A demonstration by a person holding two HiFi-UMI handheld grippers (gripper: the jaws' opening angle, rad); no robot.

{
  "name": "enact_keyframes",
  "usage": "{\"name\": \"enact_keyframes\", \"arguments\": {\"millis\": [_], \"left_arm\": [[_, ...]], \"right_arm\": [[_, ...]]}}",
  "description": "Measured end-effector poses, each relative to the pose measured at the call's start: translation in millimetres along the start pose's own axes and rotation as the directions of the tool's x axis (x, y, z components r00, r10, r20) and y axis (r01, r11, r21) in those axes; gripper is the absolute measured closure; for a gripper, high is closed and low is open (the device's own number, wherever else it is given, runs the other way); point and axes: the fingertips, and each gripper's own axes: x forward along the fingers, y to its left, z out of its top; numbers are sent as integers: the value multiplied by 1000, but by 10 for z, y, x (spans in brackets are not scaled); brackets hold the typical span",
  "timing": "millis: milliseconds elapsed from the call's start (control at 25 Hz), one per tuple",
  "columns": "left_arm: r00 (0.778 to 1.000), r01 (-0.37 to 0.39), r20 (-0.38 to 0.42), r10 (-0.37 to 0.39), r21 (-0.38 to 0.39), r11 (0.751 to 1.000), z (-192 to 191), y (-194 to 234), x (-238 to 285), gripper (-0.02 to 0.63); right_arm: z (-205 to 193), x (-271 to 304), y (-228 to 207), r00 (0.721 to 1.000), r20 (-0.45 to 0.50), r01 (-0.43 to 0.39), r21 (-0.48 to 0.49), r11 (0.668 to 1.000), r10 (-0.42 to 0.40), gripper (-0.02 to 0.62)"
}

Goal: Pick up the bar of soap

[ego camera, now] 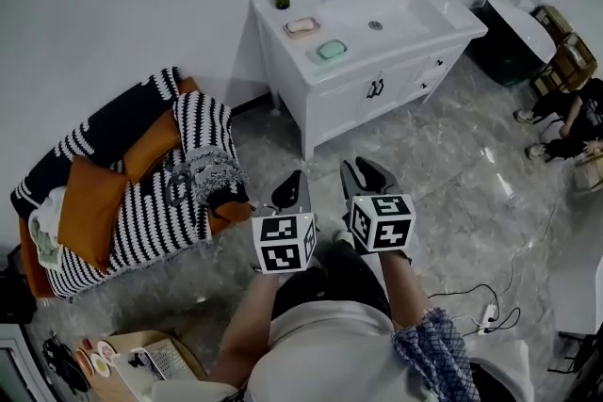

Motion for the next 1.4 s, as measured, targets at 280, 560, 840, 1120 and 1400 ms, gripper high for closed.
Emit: {"name": "enact_keyframes", "arguments": {"millis": [280, 560, 840, 1120, 1400], "left_arm": [[1000, 13, 10, -13, -2, 1000, 68, -35, 141, 597], [1000, 14, -9, -14, -4, 1000, 79, -97, 379, 598], [1000, -6, -1, 6, -47, 999, 275, -88, 678, 598], [1000, -31, -1, 31, -48, 998, 426, -30, 1013, 598], [998, -58, -12, 58, -65, 996, 548, 30, 1337, 598]], "right_arm": [[92, 66, -96, 1000, 9, 26, -35, 999, -26, 486], [135, 203, -252, 1000, 4, -6, -19, 1000, 6, 485], [351, 422, -453, 999, 13, -34, -44, 998, 34, 478], [497, 649, -672, 998, 7, -61, -69, 996, 62, 456], [670, 879, -907, 997, 14, -77, -60, 995, 78, 448]]}}
